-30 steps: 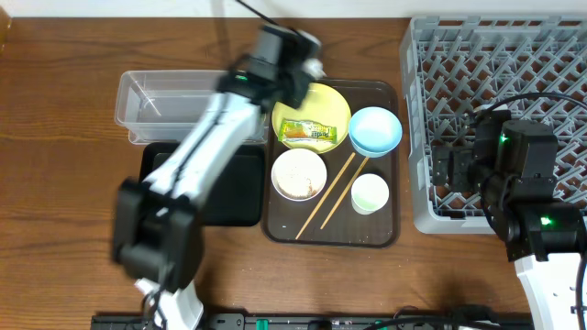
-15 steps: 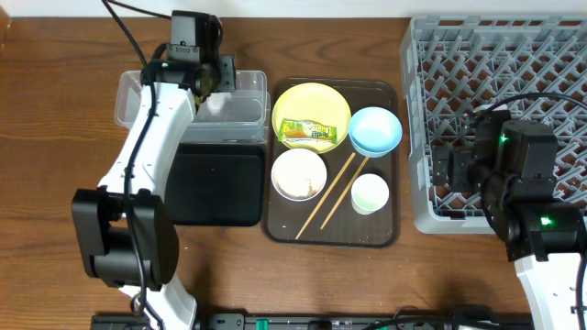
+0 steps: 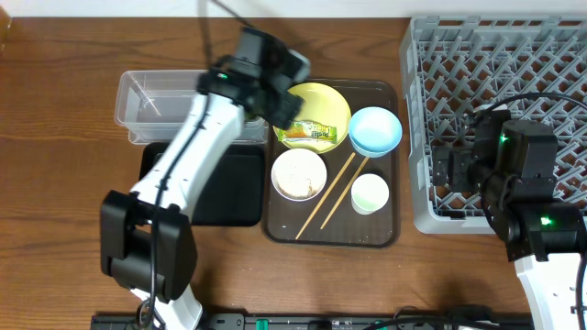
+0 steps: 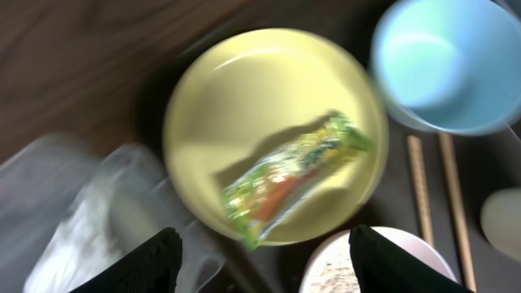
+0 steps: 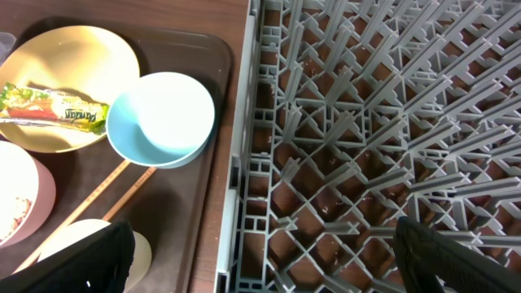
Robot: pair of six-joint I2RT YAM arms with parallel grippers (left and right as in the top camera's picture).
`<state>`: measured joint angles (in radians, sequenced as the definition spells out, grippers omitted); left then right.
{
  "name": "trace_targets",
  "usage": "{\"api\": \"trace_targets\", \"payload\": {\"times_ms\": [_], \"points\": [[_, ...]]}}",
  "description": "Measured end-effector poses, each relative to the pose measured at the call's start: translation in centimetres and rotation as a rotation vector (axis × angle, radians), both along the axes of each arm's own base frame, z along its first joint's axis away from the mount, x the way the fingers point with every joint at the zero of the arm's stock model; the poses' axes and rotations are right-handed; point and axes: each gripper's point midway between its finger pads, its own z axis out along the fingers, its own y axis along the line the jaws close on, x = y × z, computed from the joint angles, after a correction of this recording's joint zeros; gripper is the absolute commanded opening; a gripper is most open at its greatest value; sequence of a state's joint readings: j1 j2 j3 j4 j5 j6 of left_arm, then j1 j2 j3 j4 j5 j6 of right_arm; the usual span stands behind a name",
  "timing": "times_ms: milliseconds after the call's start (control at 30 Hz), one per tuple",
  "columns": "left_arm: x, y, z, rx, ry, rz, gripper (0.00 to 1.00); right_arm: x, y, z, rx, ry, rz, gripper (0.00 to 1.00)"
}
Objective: Sort waste into correct bins and load items into the dishwasher rack
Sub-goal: 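Reach the left gripper back and grasp the green snack wrapper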
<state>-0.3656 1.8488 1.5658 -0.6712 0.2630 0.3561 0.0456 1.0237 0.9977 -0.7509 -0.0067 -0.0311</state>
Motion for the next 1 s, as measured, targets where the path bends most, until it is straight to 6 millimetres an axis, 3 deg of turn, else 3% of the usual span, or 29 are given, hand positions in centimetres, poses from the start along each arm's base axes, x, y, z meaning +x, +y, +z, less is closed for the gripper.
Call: {"api": "trace_targets", "payload": {"times_ms": [167,433,733,800,1000], "points": [[-0.9,-2.5,-2.5,0.054,0.007,-0.135,0.7,0.0,0.0,0.0,0.0,0.0,0.0,0.99],[-1.0,-3.9,-10.3,0.133,0.101,-0.231,0.7,0.0,0.0,0.0,0.0,0.0,0.0,0.99],[-0.5,-4.2,-12.8,0.145,0.106,-0.247,0.7,0.0,0.0,0.0,-0.002,0.0,0.002,0.99],[-0.4,-4.2,-13.1,0.146,0.108,-0.248,0.64,0.0,0.0,0.0,-0.002,0.0,0.002,0.99],[0.0,-4.3,-13.5,0.152,0.095,-0.249,0.25,0.0,0.0,0.0,-0.002,0.001,0.002,0.99]]}}
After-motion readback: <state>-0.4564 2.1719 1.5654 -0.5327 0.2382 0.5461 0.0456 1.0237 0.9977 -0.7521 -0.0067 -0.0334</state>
